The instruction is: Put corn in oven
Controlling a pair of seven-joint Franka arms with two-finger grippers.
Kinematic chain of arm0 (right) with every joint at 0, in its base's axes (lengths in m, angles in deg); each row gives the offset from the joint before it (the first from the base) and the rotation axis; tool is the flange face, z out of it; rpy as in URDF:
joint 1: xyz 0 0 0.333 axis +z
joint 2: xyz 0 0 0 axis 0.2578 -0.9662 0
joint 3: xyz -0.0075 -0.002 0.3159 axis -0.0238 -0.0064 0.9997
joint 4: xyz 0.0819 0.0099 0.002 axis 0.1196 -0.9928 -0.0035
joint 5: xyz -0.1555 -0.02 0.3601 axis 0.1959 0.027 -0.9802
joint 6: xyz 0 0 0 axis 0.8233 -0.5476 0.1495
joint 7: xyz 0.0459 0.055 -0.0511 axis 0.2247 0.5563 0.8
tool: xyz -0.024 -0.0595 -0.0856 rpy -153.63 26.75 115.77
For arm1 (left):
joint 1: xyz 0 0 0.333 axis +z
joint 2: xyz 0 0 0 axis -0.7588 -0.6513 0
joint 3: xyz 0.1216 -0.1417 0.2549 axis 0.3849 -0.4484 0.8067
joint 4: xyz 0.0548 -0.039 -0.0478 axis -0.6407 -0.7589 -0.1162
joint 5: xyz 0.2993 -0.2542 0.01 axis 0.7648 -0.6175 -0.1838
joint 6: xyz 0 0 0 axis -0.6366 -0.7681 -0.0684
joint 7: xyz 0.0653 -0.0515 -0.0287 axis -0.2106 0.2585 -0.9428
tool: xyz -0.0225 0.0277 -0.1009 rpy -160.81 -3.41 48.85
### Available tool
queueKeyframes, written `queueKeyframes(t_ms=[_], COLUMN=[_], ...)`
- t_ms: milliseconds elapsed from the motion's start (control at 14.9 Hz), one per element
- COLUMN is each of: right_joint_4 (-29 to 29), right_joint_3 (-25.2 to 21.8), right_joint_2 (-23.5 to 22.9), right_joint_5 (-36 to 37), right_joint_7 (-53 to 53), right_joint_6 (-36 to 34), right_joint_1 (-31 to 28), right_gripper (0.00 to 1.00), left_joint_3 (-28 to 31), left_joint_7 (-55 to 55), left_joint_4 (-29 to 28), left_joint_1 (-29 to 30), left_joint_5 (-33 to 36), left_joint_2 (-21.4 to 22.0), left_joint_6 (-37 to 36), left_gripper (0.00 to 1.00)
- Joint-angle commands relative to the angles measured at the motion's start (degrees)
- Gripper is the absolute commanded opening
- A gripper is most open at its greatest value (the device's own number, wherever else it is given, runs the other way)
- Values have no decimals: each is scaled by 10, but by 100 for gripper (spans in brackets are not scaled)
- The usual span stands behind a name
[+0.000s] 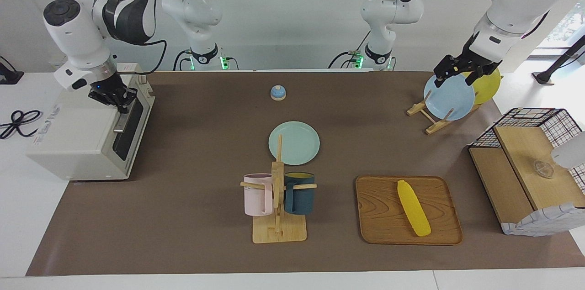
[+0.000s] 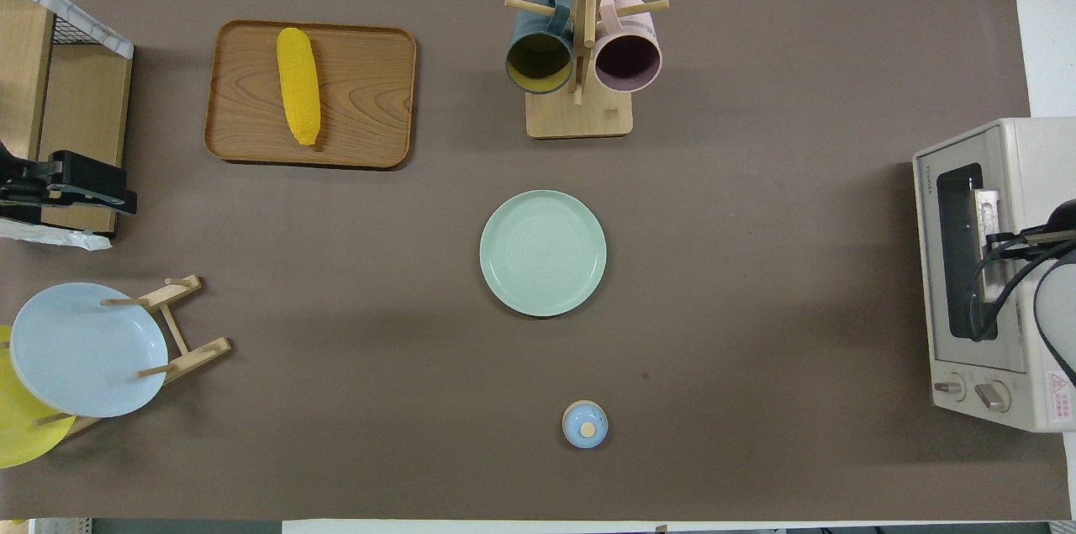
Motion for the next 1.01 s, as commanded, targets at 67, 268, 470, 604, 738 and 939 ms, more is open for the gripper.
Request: queueKeyframes(t_ms=[67, 268, 470, 604, 738, 939], right_joint_4=[-17, -21, -31, -31, -31, -31], right_joint_3=[4, 4, 5, 5, 5, 6], right_joint_2=[2, 0, -10, -15, -16, -30], right_joint_5=[3, 2, -1, -5, -5, -8], right_joint_7=[14, 11, 6, -22, -43, -40], right_joint_6=[17, 17, 36, 37, 38, 38], right_joint_1=[-7, -4, 8, 28, 44, 51], right_gripper=[0, 0, 0, 0, 0, 0], left_joint_3=[-2, -2, -2, -2, -2, -2], left_joint_7=[0, 0, 0, 0, 0, 1], left_joint_4=[-14, -15, -15, -15, -15, -15], left_joint_1=[-2, -2, -2, -3, -3, -4], left_joint_5=[12, 12, 12, 12, 12, 12], left_joint_2=[13, 13, 13, 13, 13, 13], left_joint_6=[4, 4, 5, 4, 4, 4], left_gripper=[100, 100, 100, 100, 100, 100])
